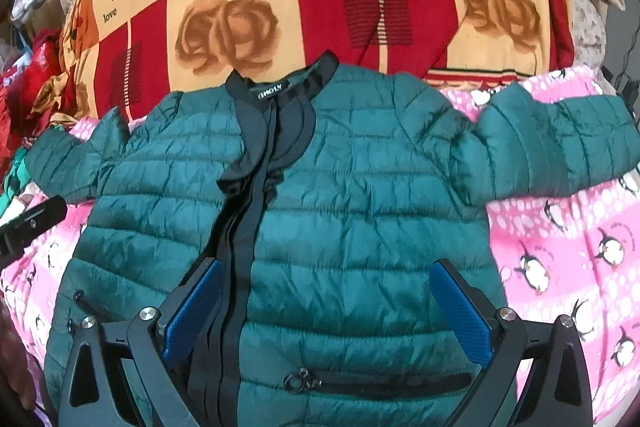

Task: Fold large clothes
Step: 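Move the left gripper to the sleeve cuff nearest it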

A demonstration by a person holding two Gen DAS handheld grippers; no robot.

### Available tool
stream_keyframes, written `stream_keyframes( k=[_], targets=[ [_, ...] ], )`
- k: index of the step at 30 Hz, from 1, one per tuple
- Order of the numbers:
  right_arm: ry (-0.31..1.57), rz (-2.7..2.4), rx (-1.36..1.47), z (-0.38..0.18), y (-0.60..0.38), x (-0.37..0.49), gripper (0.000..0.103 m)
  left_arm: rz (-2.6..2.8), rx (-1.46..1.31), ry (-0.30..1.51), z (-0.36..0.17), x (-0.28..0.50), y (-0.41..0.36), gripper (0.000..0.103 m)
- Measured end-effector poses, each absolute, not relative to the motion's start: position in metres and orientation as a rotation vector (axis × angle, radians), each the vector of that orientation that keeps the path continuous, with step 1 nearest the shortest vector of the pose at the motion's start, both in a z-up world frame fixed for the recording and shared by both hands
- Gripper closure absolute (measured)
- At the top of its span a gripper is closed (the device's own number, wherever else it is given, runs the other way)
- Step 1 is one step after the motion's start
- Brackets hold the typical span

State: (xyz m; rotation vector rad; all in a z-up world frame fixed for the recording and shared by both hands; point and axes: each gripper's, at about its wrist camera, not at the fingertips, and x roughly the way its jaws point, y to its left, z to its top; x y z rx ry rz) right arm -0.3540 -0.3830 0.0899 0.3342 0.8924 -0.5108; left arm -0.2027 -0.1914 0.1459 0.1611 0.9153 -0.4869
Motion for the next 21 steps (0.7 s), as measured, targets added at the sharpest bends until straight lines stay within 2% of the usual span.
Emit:
stream_keyframes(
  k=[21],
  targets=[
    [0.851, -0.442, 0.403, 0.114, -0.409, -0.298, 0.0, -0.46, 0.152, 0.906, 0.146, -0.163, -0.195, 0.0]
  ],
)
